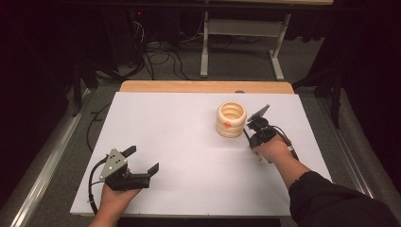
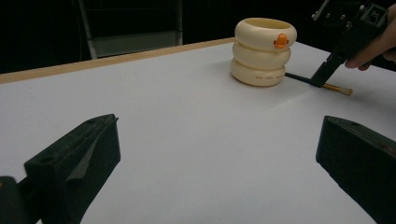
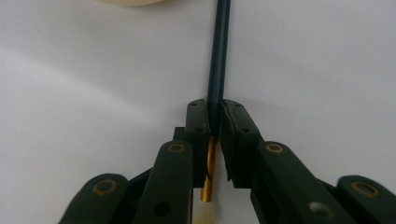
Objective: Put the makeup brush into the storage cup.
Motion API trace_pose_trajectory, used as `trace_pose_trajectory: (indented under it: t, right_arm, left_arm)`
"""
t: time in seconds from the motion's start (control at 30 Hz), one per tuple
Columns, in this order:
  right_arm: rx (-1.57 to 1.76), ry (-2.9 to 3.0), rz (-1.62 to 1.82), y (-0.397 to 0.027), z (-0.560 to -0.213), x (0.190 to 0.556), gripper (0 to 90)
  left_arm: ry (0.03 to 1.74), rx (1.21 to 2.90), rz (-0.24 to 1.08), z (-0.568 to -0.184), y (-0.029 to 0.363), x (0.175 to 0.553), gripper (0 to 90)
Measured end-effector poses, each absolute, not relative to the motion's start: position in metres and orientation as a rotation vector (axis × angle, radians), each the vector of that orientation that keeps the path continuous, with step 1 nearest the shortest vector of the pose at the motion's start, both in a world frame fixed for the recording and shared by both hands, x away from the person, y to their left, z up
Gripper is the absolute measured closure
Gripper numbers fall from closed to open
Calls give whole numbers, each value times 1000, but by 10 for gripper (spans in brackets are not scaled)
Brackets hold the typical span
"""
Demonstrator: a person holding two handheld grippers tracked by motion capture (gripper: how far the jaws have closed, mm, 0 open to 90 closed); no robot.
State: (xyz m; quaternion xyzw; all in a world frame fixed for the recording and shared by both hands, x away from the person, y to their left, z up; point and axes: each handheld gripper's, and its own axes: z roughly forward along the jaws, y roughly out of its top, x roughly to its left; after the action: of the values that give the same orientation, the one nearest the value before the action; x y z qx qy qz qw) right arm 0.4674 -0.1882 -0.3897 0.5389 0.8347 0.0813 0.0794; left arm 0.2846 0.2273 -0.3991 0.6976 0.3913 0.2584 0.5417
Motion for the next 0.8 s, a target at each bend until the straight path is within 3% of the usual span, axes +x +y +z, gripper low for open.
trace_pose_trajectory:
  t: [0.8]
  right_arm:
    - [1655,2465,248,-193,-389,471,853]
  left_arm:
    - [926,1658,613,-399,227,284,6]
